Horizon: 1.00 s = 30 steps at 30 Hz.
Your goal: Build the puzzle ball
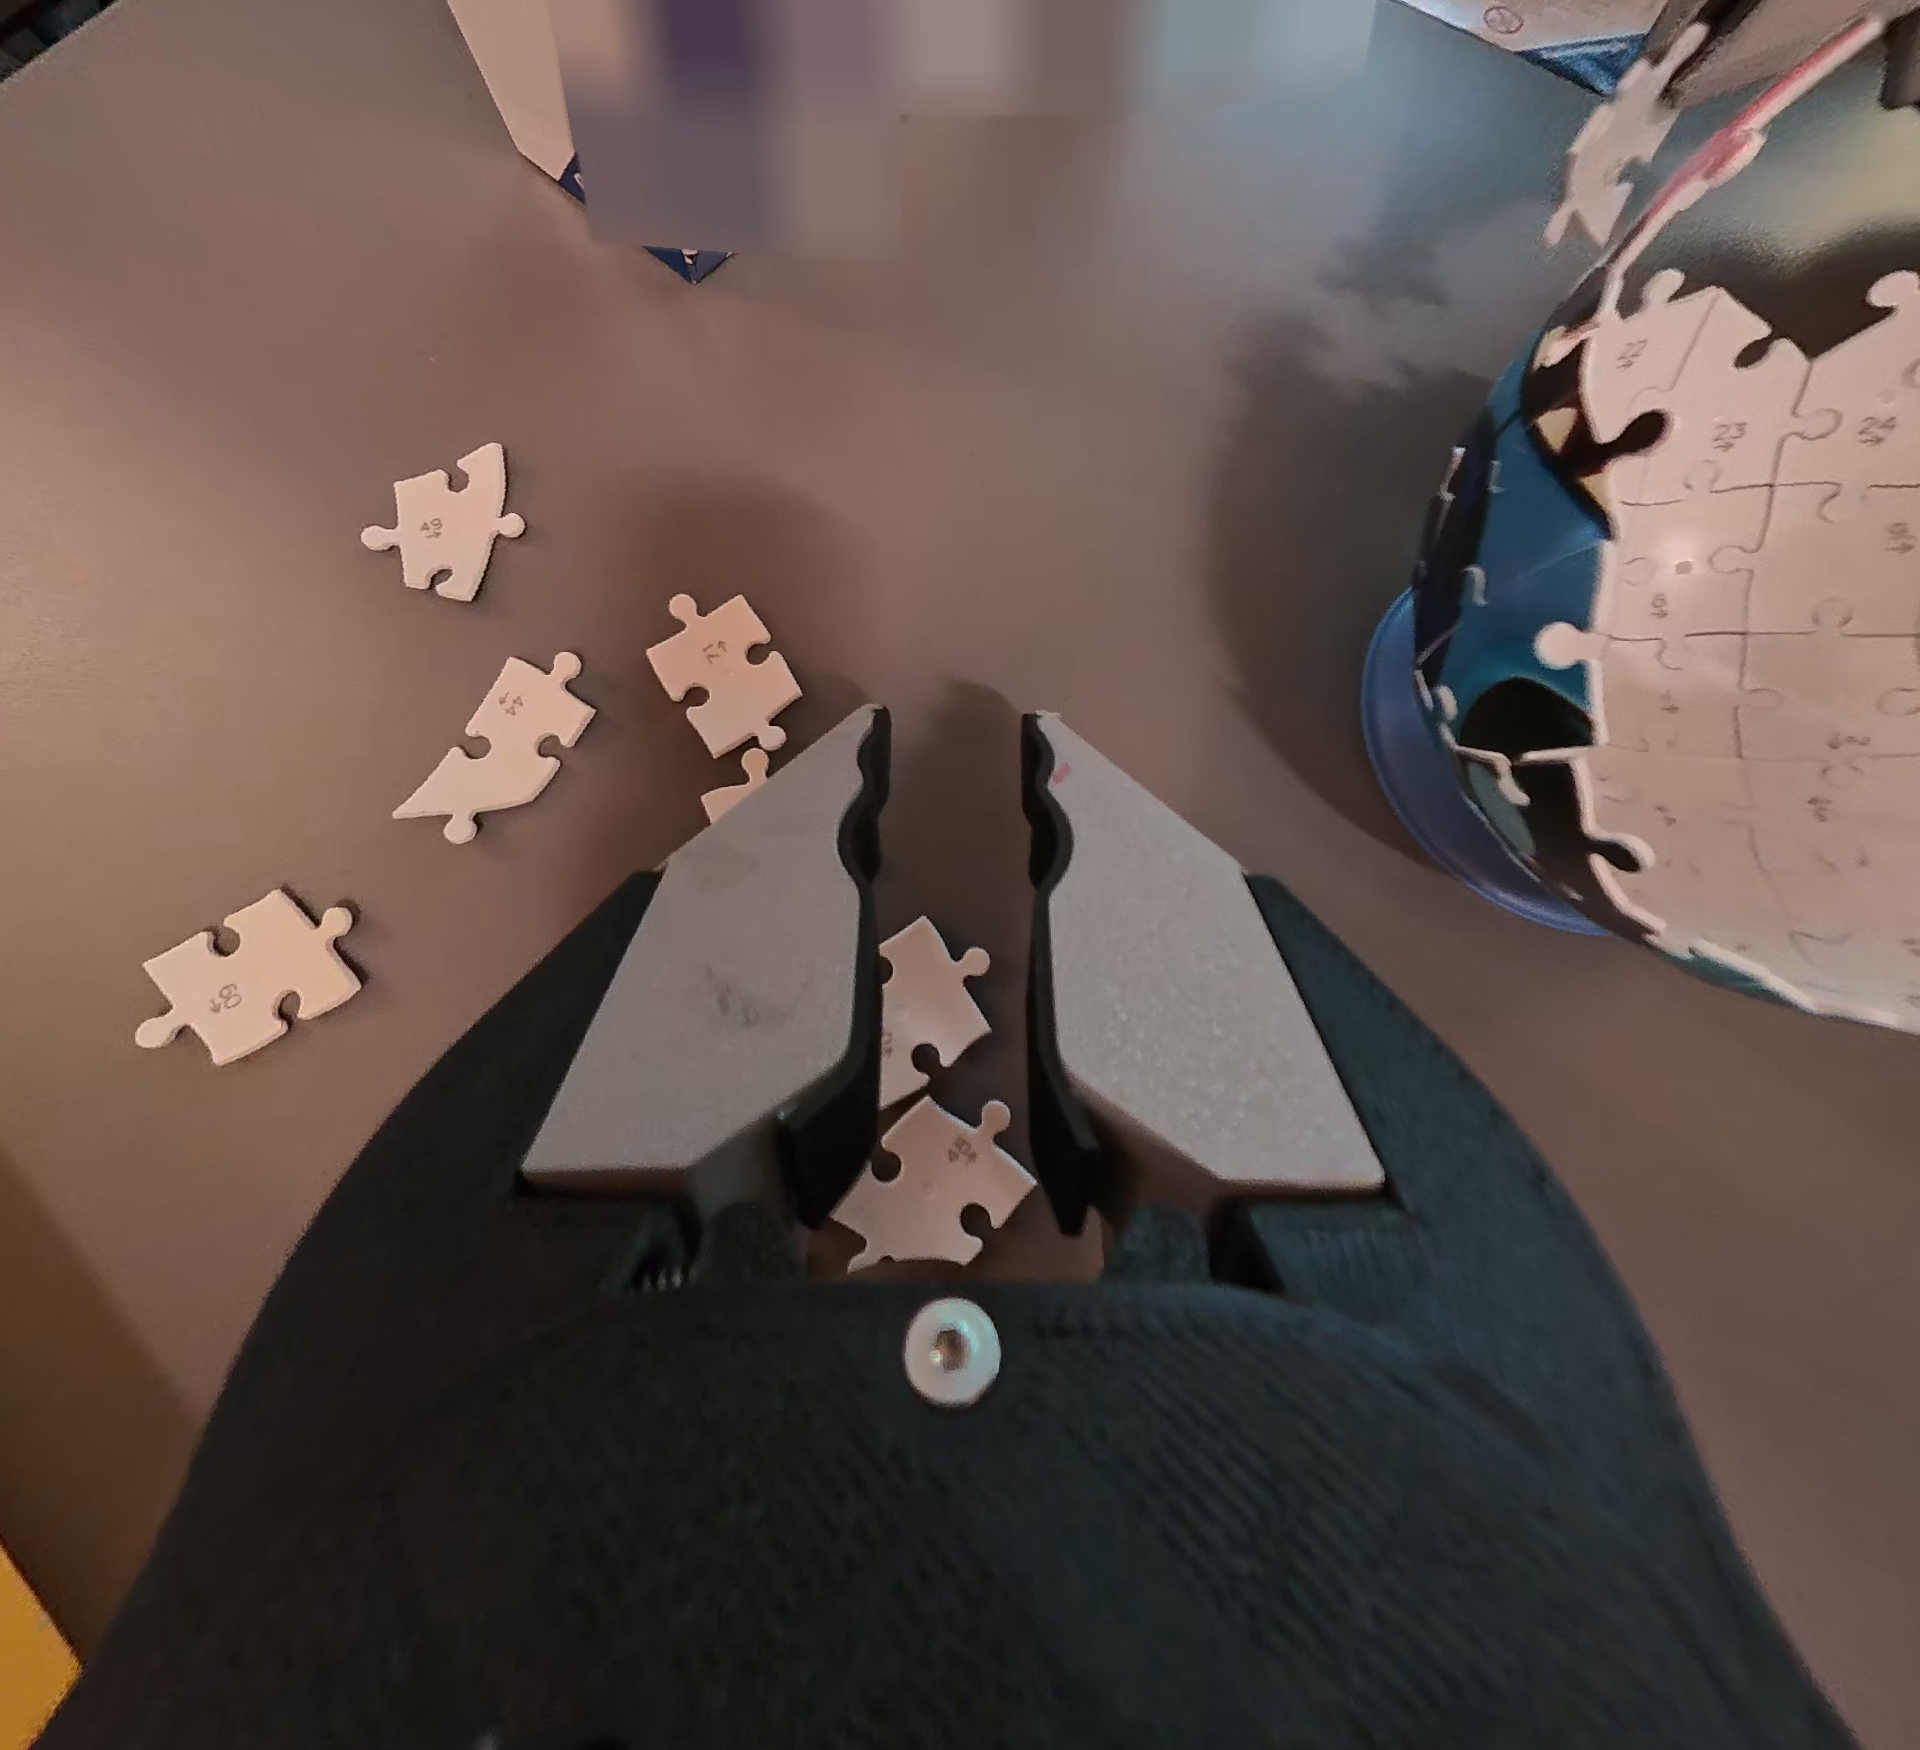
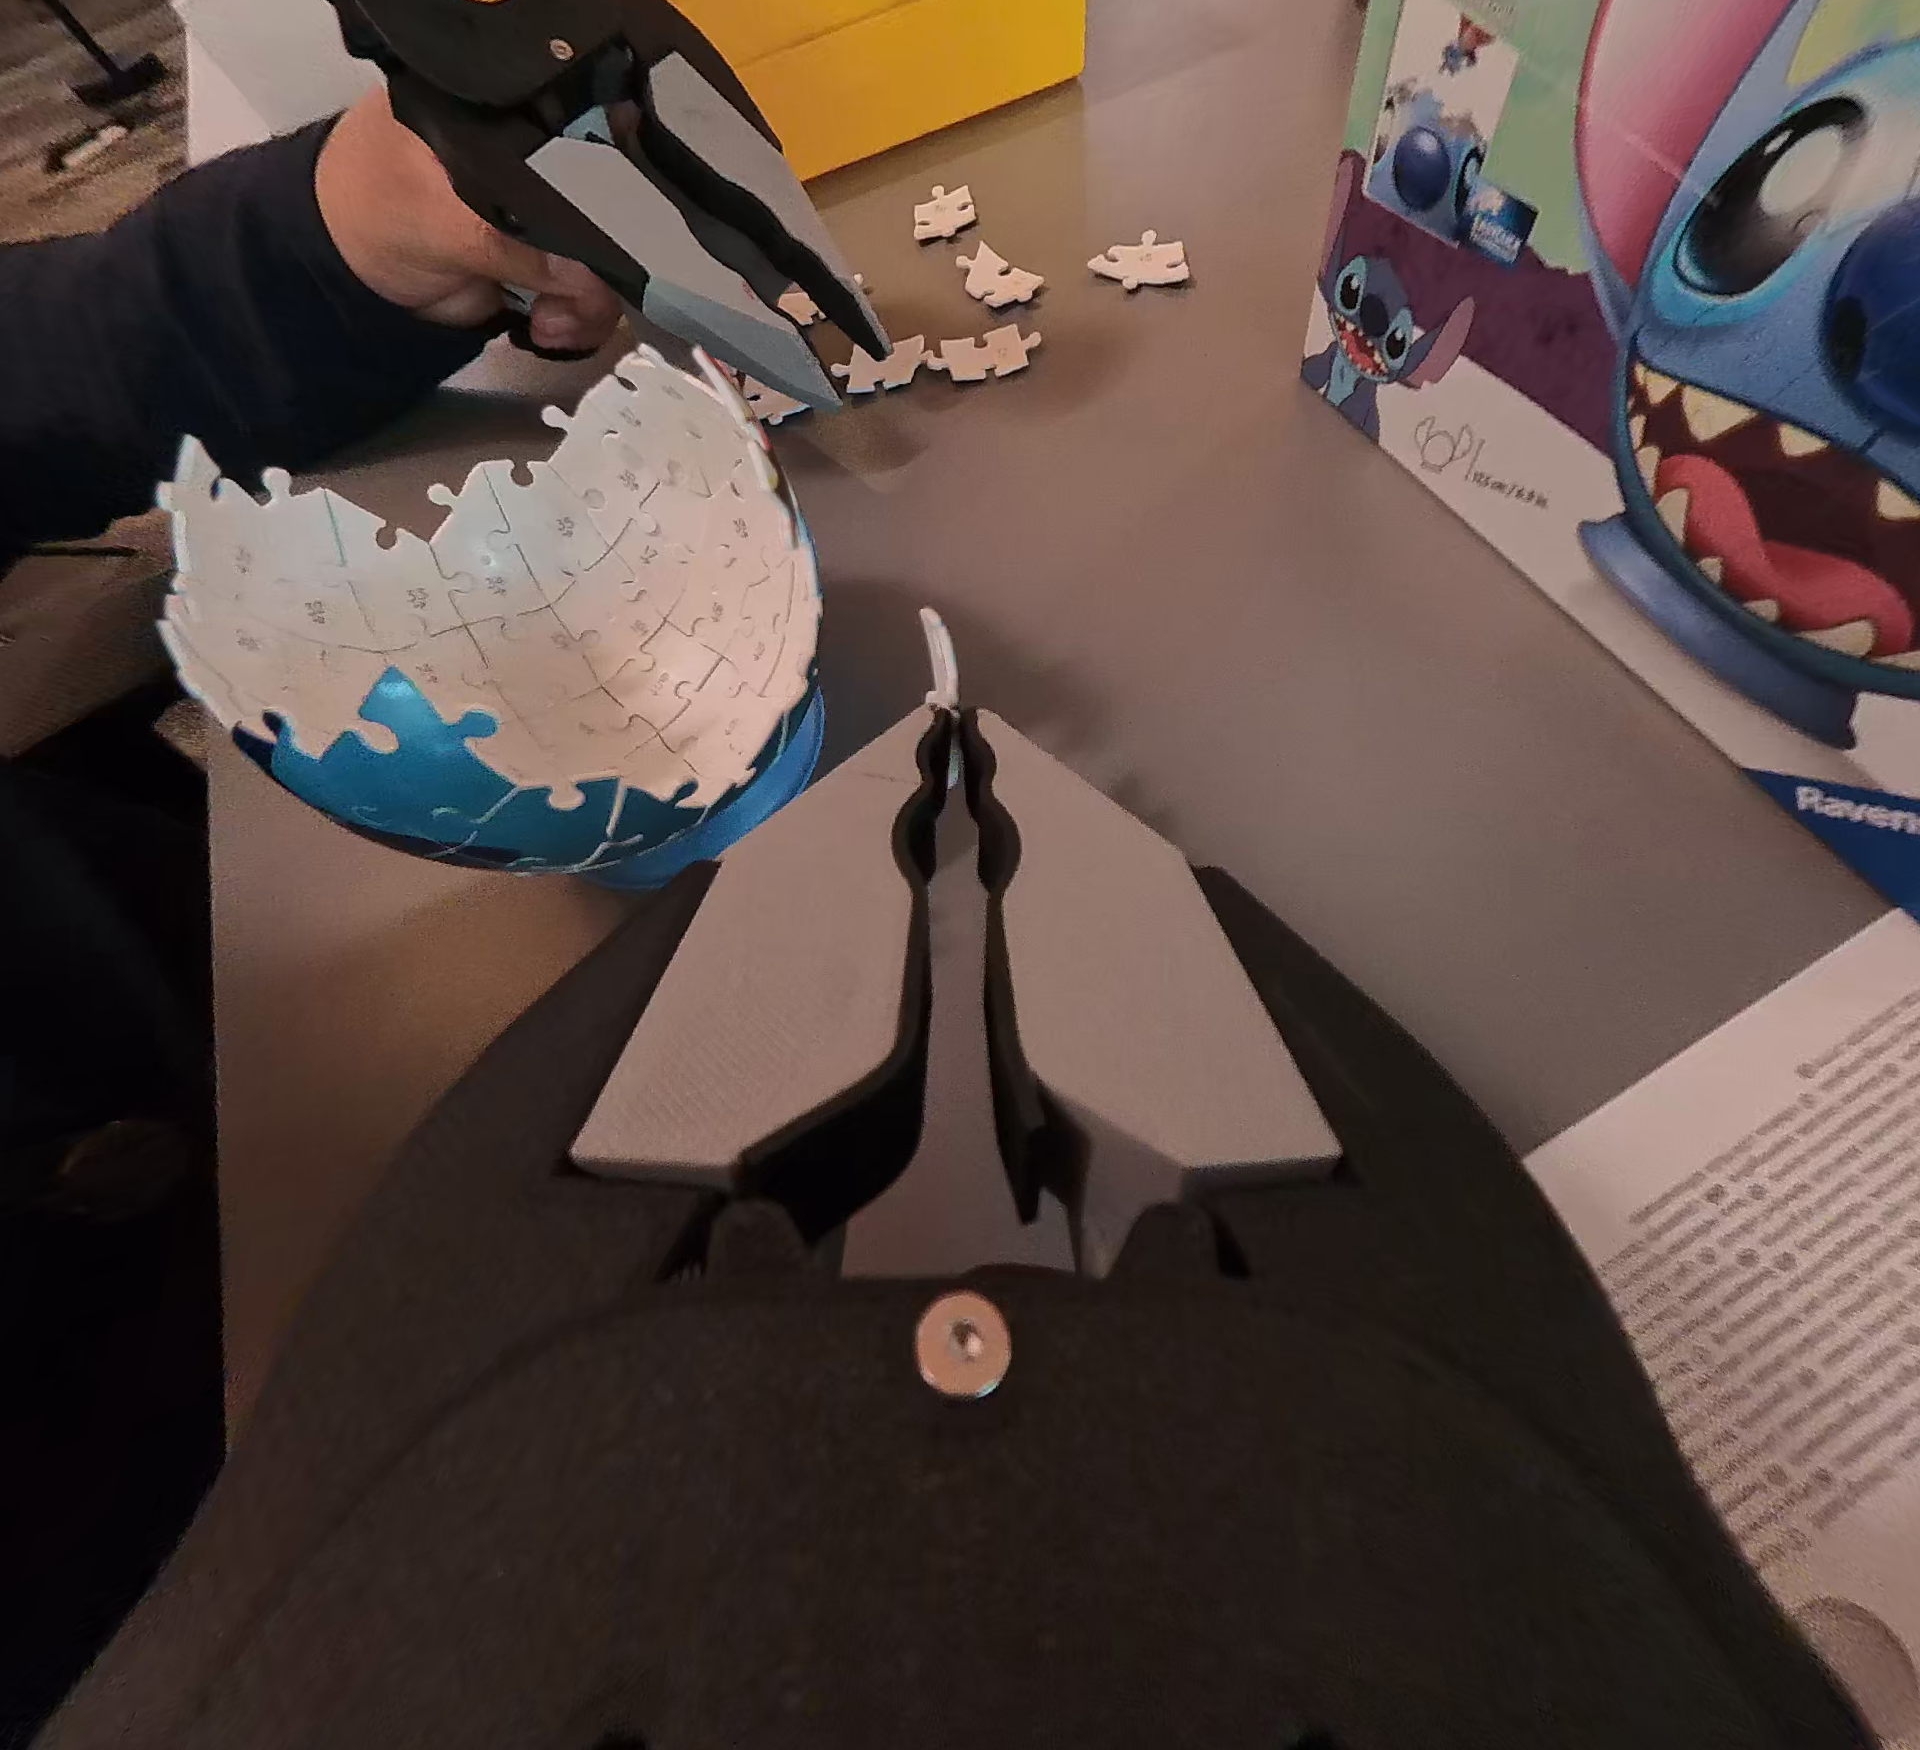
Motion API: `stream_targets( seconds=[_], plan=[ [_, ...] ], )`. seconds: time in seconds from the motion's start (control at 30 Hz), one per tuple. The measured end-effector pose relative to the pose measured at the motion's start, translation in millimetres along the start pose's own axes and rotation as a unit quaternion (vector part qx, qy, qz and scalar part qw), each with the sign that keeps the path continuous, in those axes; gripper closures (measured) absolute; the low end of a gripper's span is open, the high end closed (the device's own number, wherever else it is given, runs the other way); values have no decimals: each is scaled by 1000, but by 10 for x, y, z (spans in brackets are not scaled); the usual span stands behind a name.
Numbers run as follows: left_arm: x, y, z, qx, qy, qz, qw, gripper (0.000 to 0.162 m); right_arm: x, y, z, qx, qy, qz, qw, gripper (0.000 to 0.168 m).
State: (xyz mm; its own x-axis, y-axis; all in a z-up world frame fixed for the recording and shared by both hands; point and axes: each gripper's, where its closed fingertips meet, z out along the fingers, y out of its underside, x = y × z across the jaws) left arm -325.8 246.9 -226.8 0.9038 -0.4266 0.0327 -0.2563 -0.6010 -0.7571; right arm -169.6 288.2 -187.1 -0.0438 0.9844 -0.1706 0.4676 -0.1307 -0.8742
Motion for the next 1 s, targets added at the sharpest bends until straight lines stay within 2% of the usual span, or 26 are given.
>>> stream_targets(
  seconds=[0.2, 0.37, 0.5, 1.0],
  plan=[
    [12, -10, -14, 1, 1, 3, 1000, 139, -218, -173, -51, -2, -2, -41, 999, 168],
    [22, -15, -22, 1, -2, 10, 1000, 138, -318, -273, -51, 72, -43, -5, 996, 168],
    [-7, -39, -52, 7, -4, 6, 1000, 139, -315, -251, -81, 97, -61, 33, 993, 168],
    [-8, -18, -37, 2, -4, 8, 1000, 138, -375, -132, 92, 25, -16, -35, 999, 168]
  ],
)
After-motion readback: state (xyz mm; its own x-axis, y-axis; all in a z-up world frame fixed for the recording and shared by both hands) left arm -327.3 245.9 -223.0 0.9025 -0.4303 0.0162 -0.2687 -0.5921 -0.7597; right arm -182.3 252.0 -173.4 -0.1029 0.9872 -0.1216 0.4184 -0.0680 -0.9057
